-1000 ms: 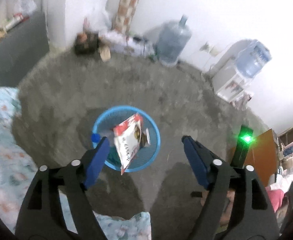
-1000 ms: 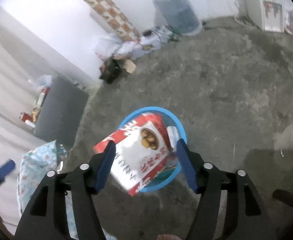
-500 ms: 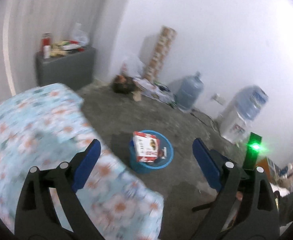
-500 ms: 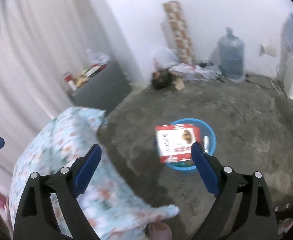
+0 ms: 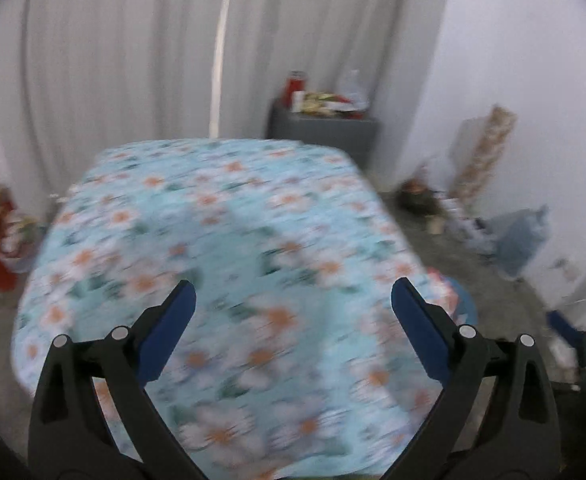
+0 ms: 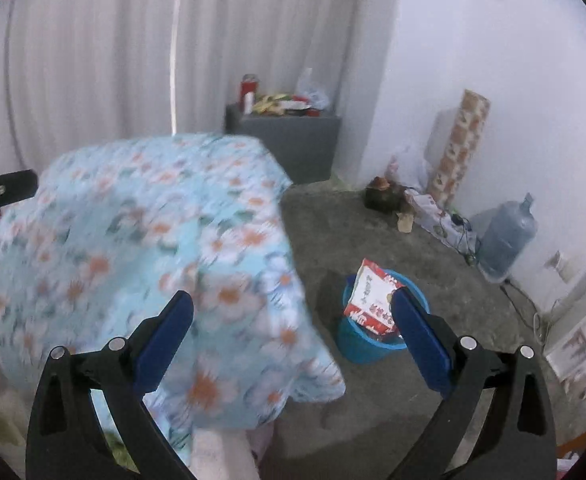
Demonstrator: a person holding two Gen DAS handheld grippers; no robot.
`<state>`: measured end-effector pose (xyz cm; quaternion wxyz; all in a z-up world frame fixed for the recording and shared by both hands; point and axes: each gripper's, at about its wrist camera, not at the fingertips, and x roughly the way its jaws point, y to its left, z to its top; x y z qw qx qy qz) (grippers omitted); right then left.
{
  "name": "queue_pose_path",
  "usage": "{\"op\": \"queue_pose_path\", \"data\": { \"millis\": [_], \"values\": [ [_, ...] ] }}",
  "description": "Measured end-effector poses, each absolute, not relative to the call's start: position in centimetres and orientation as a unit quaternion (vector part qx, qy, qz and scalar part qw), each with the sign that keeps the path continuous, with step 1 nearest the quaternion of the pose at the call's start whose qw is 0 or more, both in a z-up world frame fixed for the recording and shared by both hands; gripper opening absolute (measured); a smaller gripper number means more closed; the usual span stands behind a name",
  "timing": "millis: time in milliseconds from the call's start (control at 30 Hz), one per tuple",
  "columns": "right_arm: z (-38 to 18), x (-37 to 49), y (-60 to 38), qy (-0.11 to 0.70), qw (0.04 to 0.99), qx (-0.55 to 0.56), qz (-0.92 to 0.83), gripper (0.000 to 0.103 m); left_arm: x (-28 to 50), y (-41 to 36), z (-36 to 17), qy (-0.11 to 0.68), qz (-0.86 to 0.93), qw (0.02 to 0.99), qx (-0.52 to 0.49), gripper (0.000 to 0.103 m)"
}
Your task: Collect trash
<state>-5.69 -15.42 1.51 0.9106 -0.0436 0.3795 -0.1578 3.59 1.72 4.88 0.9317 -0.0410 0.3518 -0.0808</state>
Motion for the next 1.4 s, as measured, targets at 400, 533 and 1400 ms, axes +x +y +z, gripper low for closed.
{"op": "queue_pose_path", "data": {
  "millis": [400,533,1400],
  "values": [
    [-1.5,-6.6,-14.4,0.456,0.875,0.013,-0.164,0.096,1.0,2.1,-0.5,0.442,-0.029,0.896,-0.021,0.094],
    [-1.8,-7.0,-14.9,0.459,0.868,0.007,-0.187,0.096,0.6,1.0,-1.2,0.453,-0.038,0.891,0.001,0.094],
    [-1.9,-7.9,-17.0,0.456,0.863,0.01,-0.217,0.096,0.2,0.0,-0.5,0.447,-0.036,0.893,0.034,0.094]
  ]
}}
